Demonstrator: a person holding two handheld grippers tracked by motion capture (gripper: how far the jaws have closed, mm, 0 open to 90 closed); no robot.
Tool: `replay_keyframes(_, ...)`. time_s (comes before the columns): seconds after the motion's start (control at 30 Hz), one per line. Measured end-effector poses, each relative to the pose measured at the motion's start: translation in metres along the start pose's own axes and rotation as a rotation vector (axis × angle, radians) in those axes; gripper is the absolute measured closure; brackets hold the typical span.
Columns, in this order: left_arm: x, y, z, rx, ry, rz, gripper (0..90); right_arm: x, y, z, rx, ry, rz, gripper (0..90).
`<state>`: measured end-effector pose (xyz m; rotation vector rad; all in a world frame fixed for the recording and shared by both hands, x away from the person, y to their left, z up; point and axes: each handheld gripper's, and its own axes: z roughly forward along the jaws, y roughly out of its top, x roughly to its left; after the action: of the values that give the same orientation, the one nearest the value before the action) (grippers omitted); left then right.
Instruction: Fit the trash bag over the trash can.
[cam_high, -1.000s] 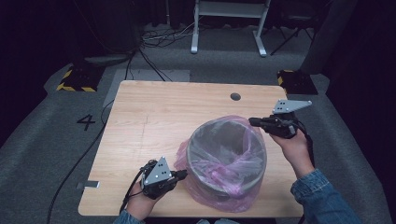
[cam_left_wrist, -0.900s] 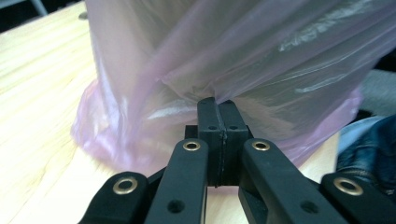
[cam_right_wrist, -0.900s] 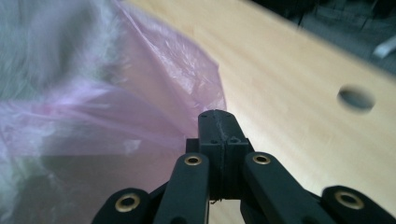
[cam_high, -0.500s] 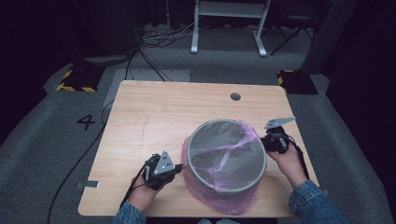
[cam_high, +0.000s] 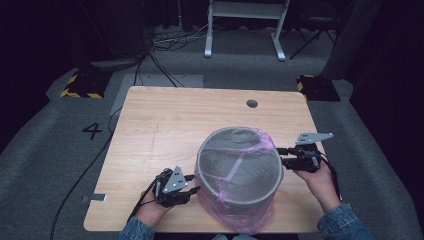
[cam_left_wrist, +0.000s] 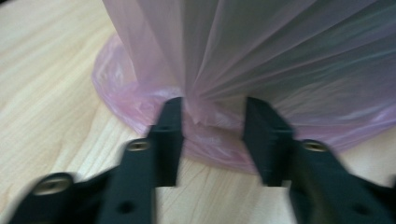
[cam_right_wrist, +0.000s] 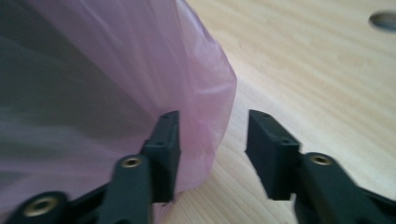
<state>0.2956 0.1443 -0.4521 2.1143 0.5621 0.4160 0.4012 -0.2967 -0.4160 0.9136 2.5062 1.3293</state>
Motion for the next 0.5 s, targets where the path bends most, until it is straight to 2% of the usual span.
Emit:
replay_keyframes(0.1,0.006,-0.007,-0.012,-0.032,0.024,-0.030,45.1,0.001,0.004,-0.014,-0.038,-0.010,-0.004,46.0)
replay_keyframes(0.23,0.019,-0.020,-0.023,-0.017,0.099,-0.095,44.0,0.006,0.013,-0.034,-0.066,-0.025,-0.003,45.9)
replay_keyframes(0.33,0.031,-0.031,-0.025,0.025,0.158,-0.145,44.0,0.013,0.025,-0.047,-0.066,-0.041,-0.051,47.9)
replay_keyframes(0.4,0.039,-0.038,-0.023,0.060,0.189,-0.190,44.0,0.019,0.032,-0.054,-0.065,-0.068,-0.082,49.5)
replay_keyframes(0.47,0.047,-0.045,-0.021,0.095,0.202,-0.241,44.0,0.023,0.036,-0.060,-0.128,-0.050,-0.045,50.2)
replay_keyframes(0.5,0.050,-0.047,-0.021,0.111,0.208,-0.251,44.0,0.026,0.038,-0.063,-0.166,-0.039,-0.054,50.5)
